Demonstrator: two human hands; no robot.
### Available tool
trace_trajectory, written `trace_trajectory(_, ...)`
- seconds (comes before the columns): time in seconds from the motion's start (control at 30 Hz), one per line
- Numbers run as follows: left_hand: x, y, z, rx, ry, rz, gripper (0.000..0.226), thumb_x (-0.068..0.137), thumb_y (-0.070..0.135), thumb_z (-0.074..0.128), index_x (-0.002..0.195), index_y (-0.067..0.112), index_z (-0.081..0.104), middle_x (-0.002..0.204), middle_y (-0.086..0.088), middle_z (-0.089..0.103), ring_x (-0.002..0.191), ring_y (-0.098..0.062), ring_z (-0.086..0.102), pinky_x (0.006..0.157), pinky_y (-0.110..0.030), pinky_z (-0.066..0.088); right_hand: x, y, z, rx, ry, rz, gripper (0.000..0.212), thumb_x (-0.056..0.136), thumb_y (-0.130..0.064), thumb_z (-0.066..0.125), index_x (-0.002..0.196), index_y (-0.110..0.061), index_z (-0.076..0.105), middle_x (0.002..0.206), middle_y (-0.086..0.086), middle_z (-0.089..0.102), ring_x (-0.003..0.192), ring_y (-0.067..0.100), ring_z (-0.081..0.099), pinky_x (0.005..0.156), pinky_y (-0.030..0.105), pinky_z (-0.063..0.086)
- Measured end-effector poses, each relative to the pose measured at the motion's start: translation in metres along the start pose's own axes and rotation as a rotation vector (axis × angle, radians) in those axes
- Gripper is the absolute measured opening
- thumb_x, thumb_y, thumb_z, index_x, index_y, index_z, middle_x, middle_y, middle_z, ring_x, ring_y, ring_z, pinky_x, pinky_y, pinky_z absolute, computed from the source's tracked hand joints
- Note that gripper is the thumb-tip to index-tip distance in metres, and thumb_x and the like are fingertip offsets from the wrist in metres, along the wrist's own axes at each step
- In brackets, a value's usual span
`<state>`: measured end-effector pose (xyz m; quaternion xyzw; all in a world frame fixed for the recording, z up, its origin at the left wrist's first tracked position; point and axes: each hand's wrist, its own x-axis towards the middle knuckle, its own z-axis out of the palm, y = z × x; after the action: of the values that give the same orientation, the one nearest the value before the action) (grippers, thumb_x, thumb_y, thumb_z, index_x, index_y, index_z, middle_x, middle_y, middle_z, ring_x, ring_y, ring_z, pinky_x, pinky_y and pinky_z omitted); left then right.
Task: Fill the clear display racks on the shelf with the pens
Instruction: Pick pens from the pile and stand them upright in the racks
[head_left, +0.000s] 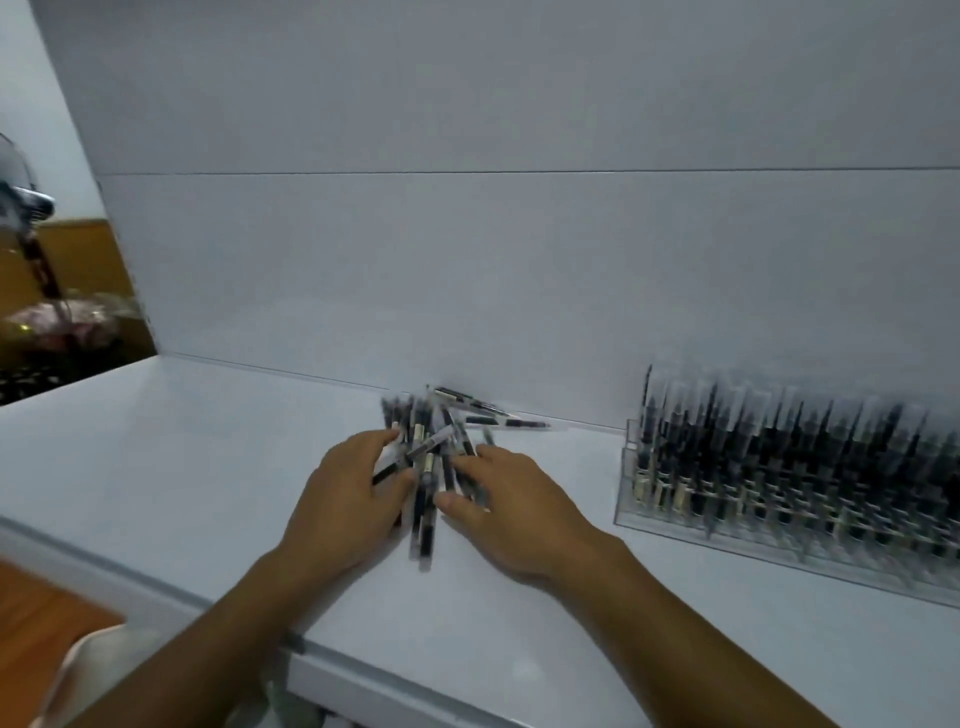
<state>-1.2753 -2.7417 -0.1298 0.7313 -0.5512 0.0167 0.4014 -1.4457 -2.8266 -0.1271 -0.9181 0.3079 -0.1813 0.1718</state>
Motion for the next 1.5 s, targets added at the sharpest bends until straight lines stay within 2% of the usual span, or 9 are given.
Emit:
trace_trajectory(0.07, -0.003, -0.006, 0.002, 0.001, -0.033, -0.033, 0.034, 0.090, 0.033, 0.059, 0.090, 0.066, 0.054, 0.089, 0.036, 0.054, 0.088, 0.013, 0.054, 0.071, -0.011, 0.037, 0.002, 0.004, 0.011, -0.049, -0.019, -0.021, 0.054, 0.095, -0.058, 0.044, 0.138, -0.027, 0.051, 0.140, -0.003, 0.048, 0.130, 0.020, 0.040, 0.108, 0.033, 0.034)
trace_trajectory(0.13, 0.000, -0.010, 0.009, 0.029, -0.067, -0.044, 0.019, 0.090, 0.044, 0.057, 0.103, 0.058, 0.058, 0.097, 0.029, 0.058, 0.094, 0.007, 0.055, 0.077, -0.019, 0.042, 0.003, 0.008, 0.016, -0.034, -0.014, -0.016, 0.052, 0.095, -0.053, 0.048, 0.138, -0.024, 0.051, 0.144, -0.001, 0.044, 0.134, 0.020, 0.035, 0.109, 0.031, 0.029)
trace_trajectory(0.27, 0.004, -0.011, 0.015, 0.151, -0.091, -0.030, 0.047, 0.087, 0.052, 0.059, 0.127, 0.028, 0.058, 0.114, 0.009, 0.058, 0.107, -0.012, 0.053, 0.093, -0.033, 0.044, 0.005, 0.015, 0.011, 0.011, 0.022, -0.014, 0.036, 0.097, -0.039, 0.049, 0.128, -0.023, 0.059, 0.130, -0.004, 0.052, 0.124, 0.017, 0.041, 0.097, 0.032, 0.041)
trace_trajectory(0.43, 0.004, -0.010, 0.015, 0.129, -0.053, -0.092, 0.028, 0.089, 0.046, 0.059, 0.113, 0.034, 0.061, 0.097, 0.013, 0.055, 0.087, -0.002, 0.055, 0.076, -0.020, 0.042, 0.003, 0.016, 0.004, 0.074, 0.131, 0.034, 0.025, 0.095, -0.037, 0.053, 0.096, -0.017, 0.070, 0.096, -0.002, 0.065, 0.086, 0.017, 0.058, 0.071, 0.030, 0.046)
trace_trajectory(0.63, 0.003, -0.003, 0.015, 0.093, -0.041, -0.183, 0.006, 0.094, 0.036, 0.056, 0.099, 0.039, 0.058, 0.078, 0.010, 0.065, 0.071, -0.002, 0.059, 0.064, -0.019, 0.040, 0.003, 0.017, 0.000, 0.106, 0.194, 0.064, 0.018, 0.092, -0.017, 0.057, 0.102, -0.016, 0.072, 0.104, 0.003, 0.063, 0.098, 0.023, 0.057, 0.076, 0.034, 0.052)
trace_trajectory(0.97, 0.002, -0.018, 0.006, -0.243, 0.104, -0.222, 0.018, 0.099, 0.019, 0.049, 0.094, 0.032, 0.061, 0.067, 0.014, 0.062, 0.056, -0.009, 0.053, 0.065, -0.031, 0.043, 0.004, 0.017, -0.004, 0.097, 0.157, 0.179, 0.018, 0.093, -0.020, 0.055, 0.108, -0.016, 0.064, 0.115, 0.005, 0.055, 0.090, 0.025, 0.056, 0.070, 0.030, 0.038)
trace_trajectory(1.07, 0.004, -0.019, 0.007, -0.296, 0.073, -0.224, 0.019, 0.100, 0.018, 0.047, 0.093, 0.029, 0.061, 0.066, 0.012, 0.061, 0.053, -0.010, 0.051, 0.059, -0.029, 0.041, 0.000, 0.020, -0.007, 0.038, 0.122, 0.190, 0.022, 0.093, -0.022, 0.051, 0.111, -0.022, 0.063, 0.102, 0.001, 0.064, 0.091, 0.024, 0.059, 0.069, 0.029, 0.035)
trace_trajectory(1.27, 0.004, -0.021, 0.004, -0.408, 0.114, -0.244, 0.014, 0.103, 0.022, 0.039, 0.097, 0.026, 0.052, 0.068, 0.012, 0.062, 0.049, -0.008, 0.043, 0.047, -0.017, 0.035, -0.002, 0.023, -0.010, 0.046, 0.054, 0.200, 0.004, 0.087, -0.034, 0.056, 0.085, -0.031, 0.056, 0.080, -0.008, 0.057, 0.076, 0.018, 0.050, 0.067, 0.028, 0.034)
trace_trajectory(1.5, -0.005, -0.012, 0.002, -0.301, 0.086, -0.225, 0.014, 0.089, 0.044, 0.062, 0.088, 0.031, 0.056, 0.060, 0.014, 0.048, 0.055, -0.003, 0.043, 0.058, -0.026, 0.035, -0.004, 0.023, -0.012, 0.273, 0.098, 0.279, 0.008, 0.083, -0.029, 0.062, 0.080, -0.031, 0.055, 0.070, -0.009, 0.066, 0.067, 0.009, 0.060, 0.057, 0.025, 0.044)
